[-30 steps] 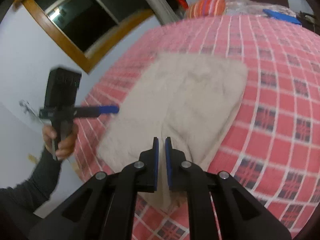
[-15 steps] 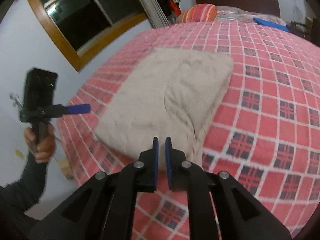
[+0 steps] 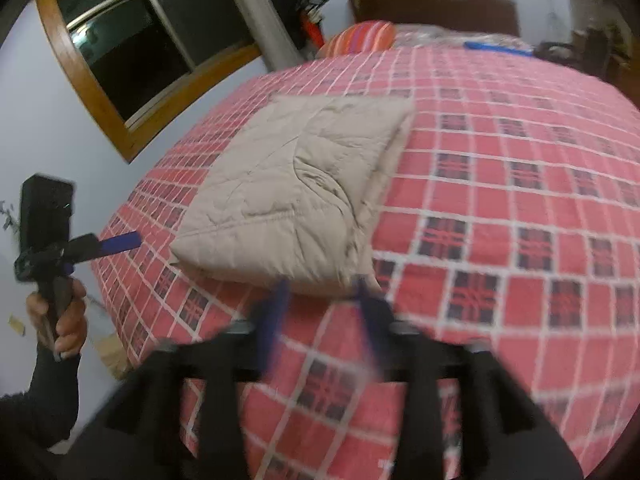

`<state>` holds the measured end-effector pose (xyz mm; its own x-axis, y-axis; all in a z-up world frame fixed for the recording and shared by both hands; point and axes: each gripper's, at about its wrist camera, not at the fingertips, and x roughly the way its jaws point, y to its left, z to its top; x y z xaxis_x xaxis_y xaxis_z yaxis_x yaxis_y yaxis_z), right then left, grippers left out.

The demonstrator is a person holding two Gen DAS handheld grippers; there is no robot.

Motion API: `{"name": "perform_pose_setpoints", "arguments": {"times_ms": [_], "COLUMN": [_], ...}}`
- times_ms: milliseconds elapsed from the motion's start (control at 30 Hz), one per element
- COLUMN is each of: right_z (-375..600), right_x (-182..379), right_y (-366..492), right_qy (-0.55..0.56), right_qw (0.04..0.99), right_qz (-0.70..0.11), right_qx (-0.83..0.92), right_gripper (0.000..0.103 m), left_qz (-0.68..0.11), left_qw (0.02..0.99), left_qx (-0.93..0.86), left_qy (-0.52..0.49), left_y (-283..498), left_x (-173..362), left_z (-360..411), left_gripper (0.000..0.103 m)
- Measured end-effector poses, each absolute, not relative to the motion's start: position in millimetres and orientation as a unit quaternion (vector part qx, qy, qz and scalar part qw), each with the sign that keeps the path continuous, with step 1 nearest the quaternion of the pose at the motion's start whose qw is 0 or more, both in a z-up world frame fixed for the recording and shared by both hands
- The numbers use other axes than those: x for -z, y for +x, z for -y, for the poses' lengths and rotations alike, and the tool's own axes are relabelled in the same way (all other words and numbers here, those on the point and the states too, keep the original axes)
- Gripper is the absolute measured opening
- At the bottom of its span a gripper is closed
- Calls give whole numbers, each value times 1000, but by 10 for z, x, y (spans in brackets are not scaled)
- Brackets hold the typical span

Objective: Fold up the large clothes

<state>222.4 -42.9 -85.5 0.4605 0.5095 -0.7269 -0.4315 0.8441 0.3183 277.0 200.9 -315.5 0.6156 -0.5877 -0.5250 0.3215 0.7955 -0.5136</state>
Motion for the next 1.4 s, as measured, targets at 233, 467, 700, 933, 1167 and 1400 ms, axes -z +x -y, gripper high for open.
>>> {"name": "perform_pose_setpoints", "arguments": {"times_ms": [233, 467, 700, 933, 1167, 1400], "right_z": [419, 435, 342, 165, -34, -84], "right_x": [753, 416, 129, -152, -46, 1], "right_y": [1484, 552, 50, -161, -171, -189], "right_qy": [3, 7, -3, -30, -51, -57], "right_qw": [897, 941, 929, 940, 933, 932], "right_qz": [-399, -322, -353, -321, -336, -340], "right_qx": [-193, -99, -113, -108, -117, -115], "right_gripper": [98, 100, 100, 100, 100, 100], "left_qz": [-334, -287, -267, -273, -289, -292], "left_qw": [934, 956, 960, 960, 954, 954], "left_qx": [117, 64, 80, 59, 61, 58], "left_qy": [-49, -19, -34, -23, -43, -43], "left_y": [1952, 1252, 672, 576, 614, 616], "left_x": [3148, 2829, 2458, 2412, 2500, 2528], "left_z": [-1717, -1511, -1491, -1465, -1485, -1485], "left_gripper": [90, 90, 90, 90, 90, 90]}}
